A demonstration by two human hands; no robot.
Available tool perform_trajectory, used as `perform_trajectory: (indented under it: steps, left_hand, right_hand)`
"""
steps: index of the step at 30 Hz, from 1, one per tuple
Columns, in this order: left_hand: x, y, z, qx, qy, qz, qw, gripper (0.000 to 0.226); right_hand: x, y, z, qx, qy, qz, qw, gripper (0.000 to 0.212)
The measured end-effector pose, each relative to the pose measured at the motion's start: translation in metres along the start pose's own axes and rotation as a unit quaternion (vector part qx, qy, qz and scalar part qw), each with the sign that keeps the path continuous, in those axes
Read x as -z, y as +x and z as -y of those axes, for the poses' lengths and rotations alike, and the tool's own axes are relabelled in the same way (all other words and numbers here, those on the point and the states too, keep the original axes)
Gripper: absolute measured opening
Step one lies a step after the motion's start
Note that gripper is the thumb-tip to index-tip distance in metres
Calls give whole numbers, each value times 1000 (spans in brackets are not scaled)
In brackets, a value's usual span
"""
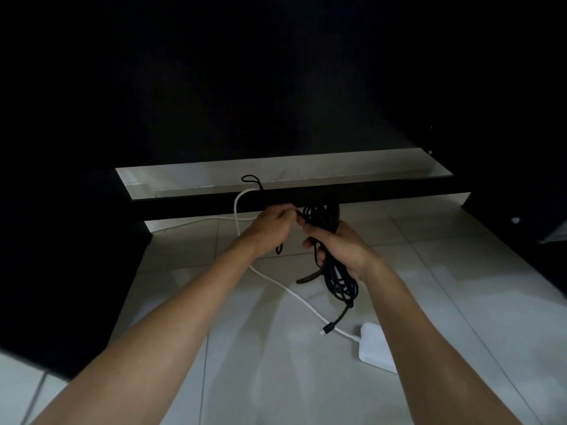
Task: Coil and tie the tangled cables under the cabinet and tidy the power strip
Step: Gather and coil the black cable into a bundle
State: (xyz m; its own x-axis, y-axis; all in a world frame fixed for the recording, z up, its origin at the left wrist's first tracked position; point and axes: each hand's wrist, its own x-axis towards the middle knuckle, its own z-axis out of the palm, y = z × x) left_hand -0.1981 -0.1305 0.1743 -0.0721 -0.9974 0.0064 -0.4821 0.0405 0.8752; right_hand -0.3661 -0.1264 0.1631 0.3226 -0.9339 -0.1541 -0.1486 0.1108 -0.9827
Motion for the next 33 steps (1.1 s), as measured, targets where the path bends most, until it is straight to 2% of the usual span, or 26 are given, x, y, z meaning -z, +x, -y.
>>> perform_trajectory:
  steps: [4,10,14,17,19,22,25,29,33]
  left_hand:
    - [6,-1,8,-12,62,17,998,29]
    - [14,-11,41,7,101,26,995,11]
    - [13,-16,46,11,76,60,995,15]
    - [7,-16,37,-18,132,80,988,23]
    - [5,-17,30,-30,179,81,980,28]
    - [8,-17,26,-30,229,64,971,34]
    - [12,-15,29,-3,273,75,959,36]
    - [10,-14,26,36,331,103,937,40]
    - [6,-18,16,95,366,110,919,50]
  right_hand:
    - [-1,-5,0,-5,-45,12,999,22]
    - [7,-5,-8,12,-8,-44,999,16]
    - [9,-2,-11,31,23,-70,997,11]
    - [4,-1,-11,48,32,-52,997,16]
    - [1,0,-10,40,56,-25,997,13]
    - [1,0,-10,27,-23,-3,999,11]
    - [0,-1,-15,3,-67,18,998,17]
    - [-13,-5,-19,-21,-18,35,999,28]
    - [-21,-8,-19,-20,-36,44,998,29]
